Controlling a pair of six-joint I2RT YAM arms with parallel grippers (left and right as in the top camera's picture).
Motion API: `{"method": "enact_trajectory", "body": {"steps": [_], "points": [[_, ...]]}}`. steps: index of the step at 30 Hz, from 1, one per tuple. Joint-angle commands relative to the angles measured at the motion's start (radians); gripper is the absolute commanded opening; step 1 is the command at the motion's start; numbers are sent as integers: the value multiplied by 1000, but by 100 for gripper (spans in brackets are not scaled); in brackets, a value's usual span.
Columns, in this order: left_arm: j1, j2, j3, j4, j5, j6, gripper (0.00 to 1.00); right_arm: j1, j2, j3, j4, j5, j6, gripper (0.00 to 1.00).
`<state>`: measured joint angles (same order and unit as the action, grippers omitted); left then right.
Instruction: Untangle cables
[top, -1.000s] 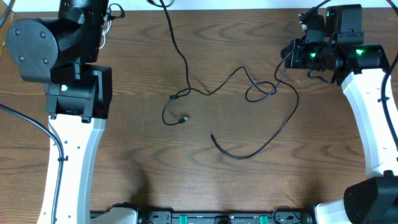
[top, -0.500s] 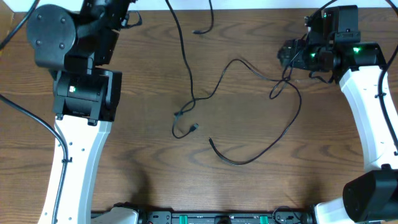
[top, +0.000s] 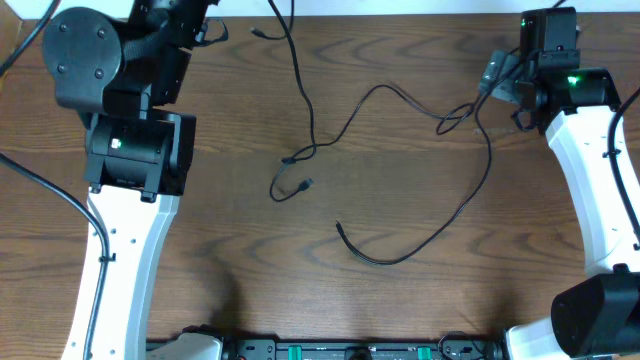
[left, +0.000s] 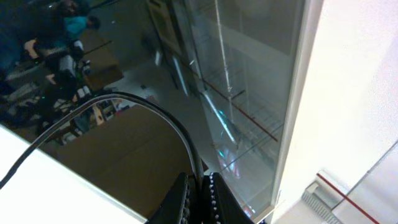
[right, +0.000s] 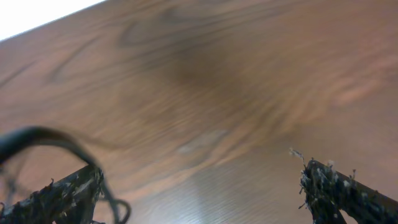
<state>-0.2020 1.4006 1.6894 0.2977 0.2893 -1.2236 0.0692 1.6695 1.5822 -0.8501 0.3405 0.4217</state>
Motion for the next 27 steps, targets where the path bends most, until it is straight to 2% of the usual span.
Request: {"method": "enact_trajectory", "body": {"steps": [1,3,6,8,15,17,20,22,24,27], "points": [[2,-9,12,-11,9,28,7,-2,3,6,3,110,92,99],[2,-9,12,-29,9,43,7,-2,2,5,5,-100,-25,99],[1,-9,12,-53,9,76,7,-2,5,5,-7,-473,-372,99],[2,-9,12,-76,9,76,8,-2,5,5,-42,-565,-484,99],[2,-9,12,-196,9,143,7,0,6,5,-249,-456,-371,99],[2,-9,12,-231,9,143,8,6,10,5,-319,-299,-302,99],[1,-9,12,-261,9,151,7,15,10,5,-383,49,-97,99],[1,-9,12,-272,9,151,7,20,10,5,-412,124,-75,99],[2,-9,12,-280,10,152,7,25,10,5,-438,13,-166,99],[2,-9,12,-298,10,158,7,36,10,5,-463,-381,-414,99]]}}
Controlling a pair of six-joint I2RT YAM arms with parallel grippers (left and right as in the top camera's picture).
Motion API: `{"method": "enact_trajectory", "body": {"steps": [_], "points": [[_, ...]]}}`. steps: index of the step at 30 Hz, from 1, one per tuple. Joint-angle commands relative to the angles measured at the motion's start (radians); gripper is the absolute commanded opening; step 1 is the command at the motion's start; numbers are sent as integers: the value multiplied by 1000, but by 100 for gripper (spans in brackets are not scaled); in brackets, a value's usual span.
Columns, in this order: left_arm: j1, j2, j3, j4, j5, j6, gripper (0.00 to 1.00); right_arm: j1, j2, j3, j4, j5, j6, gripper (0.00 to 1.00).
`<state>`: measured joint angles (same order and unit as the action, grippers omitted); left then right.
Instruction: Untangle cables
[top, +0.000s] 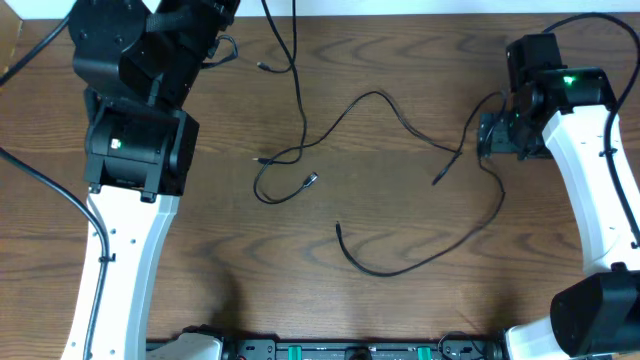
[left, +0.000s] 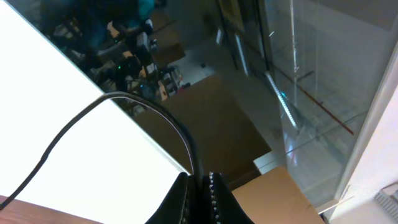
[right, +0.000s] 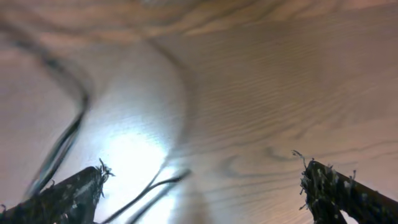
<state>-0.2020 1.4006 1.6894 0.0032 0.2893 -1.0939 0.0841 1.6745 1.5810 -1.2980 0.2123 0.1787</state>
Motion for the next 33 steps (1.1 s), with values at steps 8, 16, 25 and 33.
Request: {"method": "enact_trajectory", "body": {"steps": [8,16,25,33], "points": [[1,-9,11,-19,10,28,7,134,43,6,-206,87,14,98],[2,-9,11,-49,10,29,8,209,93,6,-305,420,183,99],[2,-9,11,-55,17,91,7,224,104,6,-192,460,255,99],[2,-9,11,-44,130,215,7,199,104,23,111,137,108,99]]}}
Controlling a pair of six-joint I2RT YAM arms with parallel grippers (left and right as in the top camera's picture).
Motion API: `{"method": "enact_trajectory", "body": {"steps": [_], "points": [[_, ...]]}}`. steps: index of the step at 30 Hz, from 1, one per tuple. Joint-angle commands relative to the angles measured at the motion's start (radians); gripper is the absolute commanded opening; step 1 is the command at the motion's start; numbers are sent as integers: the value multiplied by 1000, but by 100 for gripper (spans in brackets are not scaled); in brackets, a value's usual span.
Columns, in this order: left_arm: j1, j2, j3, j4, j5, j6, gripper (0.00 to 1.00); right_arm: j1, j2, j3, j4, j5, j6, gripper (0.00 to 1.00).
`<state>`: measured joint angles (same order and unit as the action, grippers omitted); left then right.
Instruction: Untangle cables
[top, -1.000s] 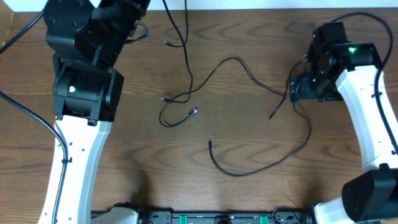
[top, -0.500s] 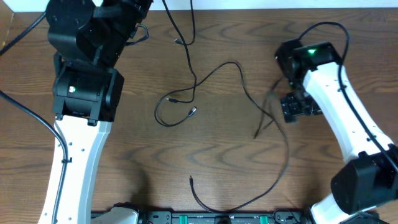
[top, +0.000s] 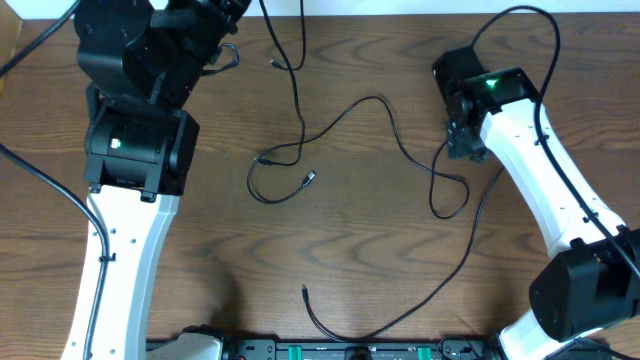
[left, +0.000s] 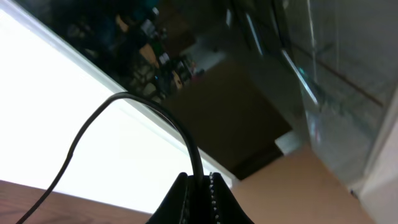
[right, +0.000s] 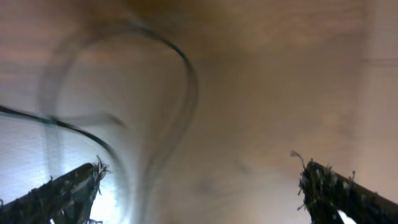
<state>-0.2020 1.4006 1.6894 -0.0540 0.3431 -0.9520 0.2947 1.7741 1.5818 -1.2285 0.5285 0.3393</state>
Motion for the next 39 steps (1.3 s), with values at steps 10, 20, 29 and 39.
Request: {"method": "enact_trajectory", "body": {"steps": [10,20,29,39], "points": [[2,-10,11,442,171,-99,7,-40,16,39,381,-1012,-201,99],[2,-10,11,586,89,-213,7,23,148,39,529,-1222,-129,99],[10,-9,11,353,-16,-138,8,-24,89,39,650,-1371,-159,99],[10,-9,11,220,-42,-73,8,-6,-94,39,807,-1603,-311,99]]}}
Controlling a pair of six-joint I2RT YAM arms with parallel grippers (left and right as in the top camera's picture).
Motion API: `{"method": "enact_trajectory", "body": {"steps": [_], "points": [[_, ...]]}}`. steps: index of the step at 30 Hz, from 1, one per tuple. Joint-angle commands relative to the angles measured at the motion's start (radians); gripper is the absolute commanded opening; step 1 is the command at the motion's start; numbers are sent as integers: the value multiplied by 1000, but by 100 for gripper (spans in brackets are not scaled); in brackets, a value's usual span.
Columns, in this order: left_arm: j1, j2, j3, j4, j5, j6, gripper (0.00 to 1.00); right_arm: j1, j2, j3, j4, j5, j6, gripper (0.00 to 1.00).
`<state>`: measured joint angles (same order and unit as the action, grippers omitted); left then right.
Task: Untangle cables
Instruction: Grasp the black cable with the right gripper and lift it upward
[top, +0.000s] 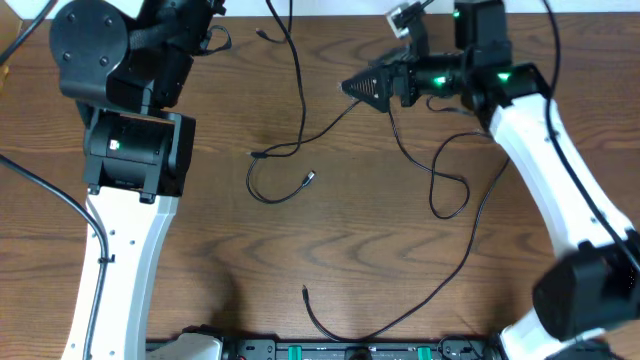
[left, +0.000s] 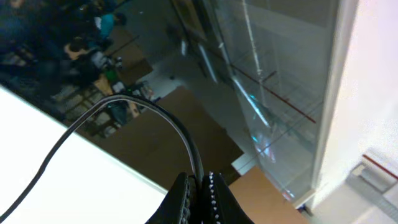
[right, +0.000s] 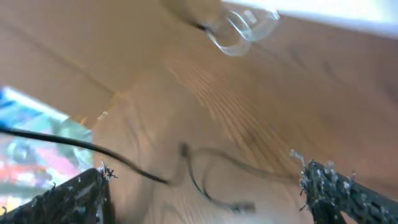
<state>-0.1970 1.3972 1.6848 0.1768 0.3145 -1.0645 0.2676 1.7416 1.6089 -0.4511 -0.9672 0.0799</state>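
Two thin black cables lie on the wooden table (top: 200, 260). One cable (top: 297, 75) drops from the top edge to a small loop (top: 258, 180) ending in a plug (top: 310, 179). My left gripper (left: 199, 183) is shut on it, with the cable (left: 155, 109) arching above the fingers. The other cable (top: 455, 190) crosses the first near the loop, rises to a hump, curls, and trails to a free end (top: 305, 291). My right gripper (top: 358, 87) points left beside that hump. In its wrist view the right gripper (right: 208, 193) is open, with cable and a plug (right: 239, 206) blurred below.
The left arm's black and white body (top: 130, 150) fills the left side. The right arm (top: 540, 150) reaches across the upper right. A rail with green parts (top: 350, 350) runs along the front edge.
My right gripper was pointing down over the table right of centre. It now sits higher and further left, pointing left at the cable's hump. The cables lie much as before.
My right gripper was open at the far right by a kink in the second cable. It then stood lower, then left of there, while that cable's tail shifted to the front edge. Now it points left near the hump. The left gripper stayed shut on its cable.
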Motion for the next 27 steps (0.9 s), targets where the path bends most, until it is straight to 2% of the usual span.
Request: {"method": "enact_trajectory", "body": {"steps": [1,8,16,19,20,22,27], "points": [[5,-5,16,-33,-13,39,8,24,-79,12,60,-119,-51,99],[-13,8,16,-136,-13,31,7,69,-134,12,309,-143,86,99],[-72,14,16,-135,-10,-22,7,126,-132,12,361,-126,99,94],[-108,14,16,-135,-10,-23,8,142,-132,12,370,-103,99,84],[-119,14,16,-134,-10,-22,7,147,-132,12,370,-94,99,77],[-134,14,16,-134,-13,-22,7,151,-132,12,370,-85,99,52],[-136,14,16,-135,-13,-22,7,150,-132,12,369,-85,99,26]]}}
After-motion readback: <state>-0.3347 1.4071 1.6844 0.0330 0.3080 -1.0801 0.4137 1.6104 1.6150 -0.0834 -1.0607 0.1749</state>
